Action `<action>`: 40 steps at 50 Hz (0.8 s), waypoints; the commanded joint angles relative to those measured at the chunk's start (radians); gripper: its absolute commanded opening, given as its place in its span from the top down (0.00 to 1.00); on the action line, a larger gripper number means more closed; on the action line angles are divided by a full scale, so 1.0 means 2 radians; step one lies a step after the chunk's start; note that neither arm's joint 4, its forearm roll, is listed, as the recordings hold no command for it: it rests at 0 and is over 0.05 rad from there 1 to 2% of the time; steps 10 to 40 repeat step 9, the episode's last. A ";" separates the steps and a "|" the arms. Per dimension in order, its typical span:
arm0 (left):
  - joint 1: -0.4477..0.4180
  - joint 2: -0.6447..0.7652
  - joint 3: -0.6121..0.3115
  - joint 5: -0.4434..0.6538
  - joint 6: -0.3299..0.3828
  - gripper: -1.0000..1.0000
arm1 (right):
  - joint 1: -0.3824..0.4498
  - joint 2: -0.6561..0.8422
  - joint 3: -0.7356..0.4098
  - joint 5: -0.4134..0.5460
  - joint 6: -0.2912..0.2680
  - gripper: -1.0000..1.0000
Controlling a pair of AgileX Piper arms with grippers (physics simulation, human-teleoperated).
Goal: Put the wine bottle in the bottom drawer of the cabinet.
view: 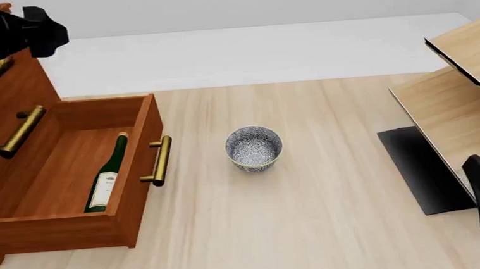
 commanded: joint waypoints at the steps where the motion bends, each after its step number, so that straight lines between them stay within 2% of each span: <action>1: 0.001 -0.073 -0.026 0.058 0.004 0.00 | 0.001 0.000 -0.017 0.008 -0.003 0.00; 7: 0.000 -0.096 -0.041 0.082 0.011 0.00 | 0.005 0.000 -0.022 0.008 -0.004 0.00; 9: 0.007 -0.100 -0.048 0.087 0.001 0.00 | 0.004 0.000 -0.023 0.007 -0.004 0.00; 40: 0.007 -0.100 -0.048 0.087 0.001 0.00 | 0.004 0.000 -0.023 0.007 -0.004 0.00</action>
